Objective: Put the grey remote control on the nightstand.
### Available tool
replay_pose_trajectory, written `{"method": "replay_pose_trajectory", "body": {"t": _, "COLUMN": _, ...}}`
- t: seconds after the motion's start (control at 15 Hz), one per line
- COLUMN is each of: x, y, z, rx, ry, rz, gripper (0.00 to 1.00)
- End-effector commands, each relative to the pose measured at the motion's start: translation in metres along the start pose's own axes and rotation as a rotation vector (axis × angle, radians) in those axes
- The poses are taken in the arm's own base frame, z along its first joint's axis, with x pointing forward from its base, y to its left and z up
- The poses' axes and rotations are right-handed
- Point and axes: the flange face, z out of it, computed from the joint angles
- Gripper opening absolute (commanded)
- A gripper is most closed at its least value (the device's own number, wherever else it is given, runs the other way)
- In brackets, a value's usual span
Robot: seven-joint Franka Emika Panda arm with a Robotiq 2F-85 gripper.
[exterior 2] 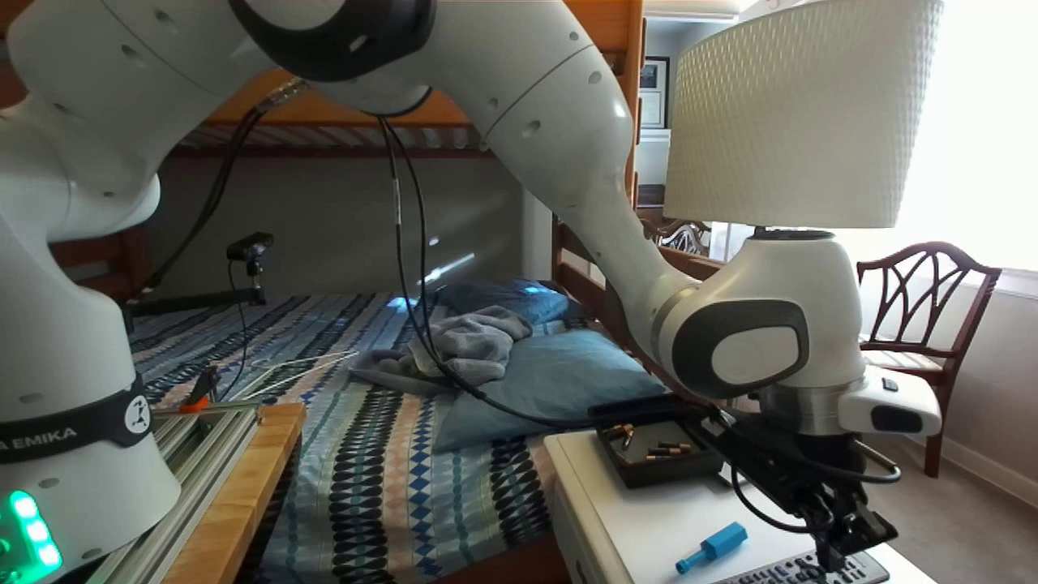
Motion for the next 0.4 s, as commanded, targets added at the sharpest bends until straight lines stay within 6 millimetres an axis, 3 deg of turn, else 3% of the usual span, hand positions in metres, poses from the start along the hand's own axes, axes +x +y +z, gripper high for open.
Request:
{"method": "replay_pose_trajectory", "body": {"t": 0.0, "x": -0.004, "y": 0.0, "z": -0.008, "rx": -0.008, "ry": -0.005, "rz": -0.007, "gripper": 0.27}}
{"method": "replay_pose_trajectory", "body": {"t": 0.13, "x": -0.002, "y": -0.004, "z": -0.012, "rx": 0.038, "ry": -0.006, "rz": -0.007, "gripper": 0.4}}
{"method": "replay_pose_trajectory", "body": {"t": 0.2, "x": 0.001, "y": -0.002, "z": -0.001, "rx": -0.006, "ry": 0.003, "rz": -0.006, "gripper": 0.46}}
{"method": "replay_pose_trajectory", "body": {"t": 0.27, "x": 0.002, "y": -0.003, "z": -0.001, "rx": -0.003, "ry": 0.003, "rz": -0.006, "gripper": 0.29}}
{"method": "replay_pose_trajectory", "body": {"t": 0.33, "x": 0.002, "y": -0.003, "z": 0.0, "rx": -0.005, "ry": 0.003, "rz": -0.007, "gripper": 0.35}}
